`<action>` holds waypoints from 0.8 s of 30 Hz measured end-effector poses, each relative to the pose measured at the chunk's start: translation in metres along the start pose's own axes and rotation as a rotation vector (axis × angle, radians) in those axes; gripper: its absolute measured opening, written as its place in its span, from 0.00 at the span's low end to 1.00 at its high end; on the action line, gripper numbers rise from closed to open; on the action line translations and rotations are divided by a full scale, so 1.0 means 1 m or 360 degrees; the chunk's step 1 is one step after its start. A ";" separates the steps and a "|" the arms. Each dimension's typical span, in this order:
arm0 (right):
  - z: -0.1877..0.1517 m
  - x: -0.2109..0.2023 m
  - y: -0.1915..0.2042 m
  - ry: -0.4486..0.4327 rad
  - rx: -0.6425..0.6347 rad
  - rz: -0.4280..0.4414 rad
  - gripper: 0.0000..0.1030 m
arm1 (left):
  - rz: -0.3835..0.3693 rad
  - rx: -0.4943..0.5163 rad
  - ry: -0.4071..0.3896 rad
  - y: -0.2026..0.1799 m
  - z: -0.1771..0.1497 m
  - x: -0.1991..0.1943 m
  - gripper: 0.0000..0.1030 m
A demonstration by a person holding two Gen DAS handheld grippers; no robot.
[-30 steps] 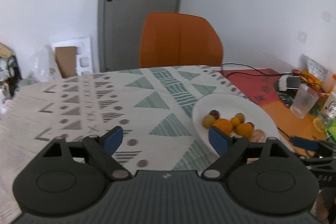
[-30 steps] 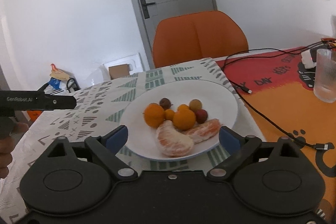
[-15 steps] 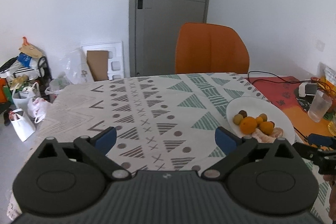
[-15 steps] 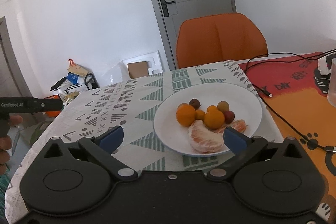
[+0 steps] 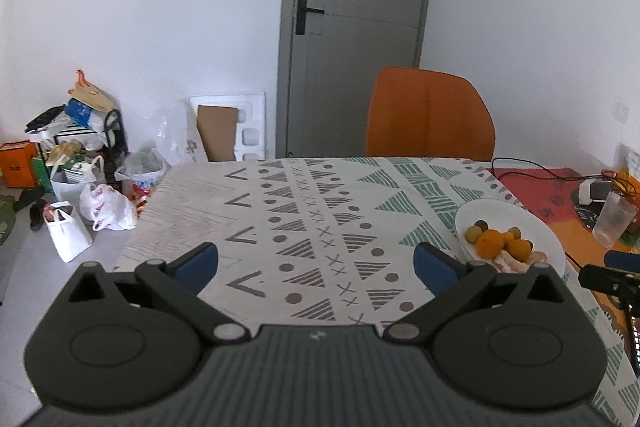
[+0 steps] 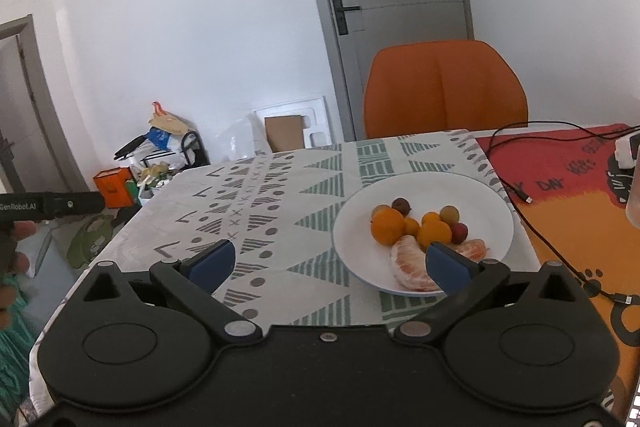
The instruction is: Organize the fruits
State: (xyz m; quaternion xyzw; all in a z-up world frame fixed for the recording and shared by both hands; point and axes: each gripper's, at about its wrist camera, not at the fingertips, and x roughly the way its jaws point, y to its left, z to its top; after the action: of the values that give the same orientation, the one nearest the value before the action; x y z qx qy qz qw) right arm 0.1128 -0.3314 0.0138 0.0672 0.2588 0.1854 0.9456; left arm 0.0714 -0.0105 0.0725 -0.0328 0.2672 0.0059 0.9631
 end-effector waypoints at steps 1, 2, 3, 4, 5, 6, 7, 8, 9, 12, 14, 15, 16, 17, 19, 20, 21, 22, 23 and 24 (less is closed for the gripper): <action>0.000 -0.002 0.002 -0.0002 -0.0007 0.0006 1.00 | 0.0010 -0.0003 -0.0003 0.002 -0.001 -0.004 1.00; 0.000 -0.005 0.004 -0.0011 -0.0015 0.0009 1.00 | 0.0016 -0.0006 -0.0008 0.004 -0.002 -0.008 1.00; 0.000 -0.008 0.006 -0.0024 -0.0020 0.0010 1.00 | 0.0022 -0.0011 -0.0017 0.007 -0.003 -0.012 1.00; 0.000 -0.010 0.007 -0.0027 -0.0022 0.0013 1.00 | 0.0029 -0.0015 -0.0021 0.009 -0.005 -0.015 1.00; 0.000 -0.011 0.009 -0.0030 -0.0027 0.0020 1.00 | 0.0042 -0.0023 -0.0021 0.013 -0.007 -0.018 1.00; 0.000 -0.013 0.011 -0.0035 -0.0033 0.0029 1.00 | 0.0050 -0.0028 -0.0019 0.016 -0.009 -0.020 1.00; 0.000 -0.015 0.014 -0.0038 -0.0038 0.0033 1.00 | 0.0059 -0.0037 -0.0017 0.019 -0.010 -0.021 1.00; 0.000 -0.016 0.016 -0.0040 -0.0040 0.0036 1.00 | 0.0069 -0.0048 -0.0016 0.022 -0.012 -0.023 1.00; -0.001 -0.018 0.019 -0.0047 -0.0043 0.0039 1.00 | 0.0080 -0.0059 -0.0018 0.025 -0.014 -0.026 1.00; -0.003 -0.022 0.026 -0.0063 -0.0037 0.0035 1.00 | 0.0099 -0.0074 -0.0022 0.031 -0.020 -0.034 1.00; -0.005 -0.023 0.031 -0.0054 -0.0042 0.0037 1.00 | 0.0110 -0.0082 -0.0027 0.035 -0.024 -0.038 1.00; -0.007 -0.024 0.035 -0.0046 -0.0063 0.0037 1.00 | 0.0115 -0.0087 -0.0026 0.037 -0.026 -0.040 1.00; -0.009 -0.025 0.039 -0.0046 -0.0082 0.0035 1.00 | 0.0114 -0.0088 -0.0022 0.038 -0.028 -0.042 1.00; -0.011 -0.026 0.041 -0.0045 -0.0088 0.0033 1.00 | 0.0113 -0.0091 -0.0019 0.038 -0.031 -0.044 1.00; -0.014 -0.028 0.045 -0.0038 -0.0084 0.0041 1.00 | 0.0112 -0.0090 -0.0020 0.039 -0.034 -0.048 1.00; -0.015 -0.029 0.047 -0.0035 -0.0079 0.0041 1.00 | 0.0108 -0.0085 -0.0017 0.038 -0.036 -0.049 1.00; -0.016 -0.031 0.049 -0.0033 -0.0075 0.0035 1.00 | 0.0102 -0.0077 -0.0015 0.037 -0.038 -0.051 1.00; -0.017 -0.032 0.050 -0.0031 -0.0078 0.0033 1.00 | 0.0100 -0.0075 -0.0015 0.036 -0.040 -0.052 1.00; -0.018 -0.033 0.052 -0.0027 -0.0082 0.0028 1.00 | 0.0097 -0.0078 -0.0016 0.036 -0.041 -0.054 1.00; -0.019 -0.034 0.053 -0.0021 -0.0084 0.0024 1.00 | 0.0089 -0.0079 -0.0015 0.036 -0.043 -0.056 1.00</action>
State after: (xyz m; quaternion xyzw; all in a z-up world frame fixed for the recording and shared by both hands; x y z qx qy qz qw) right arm 0.0591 -0.2945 0.0249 0.0453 0.2471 0.1988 0.9473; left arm 0.0008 0.0224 0.0626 -0.0493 0.2631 0.0394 0.9627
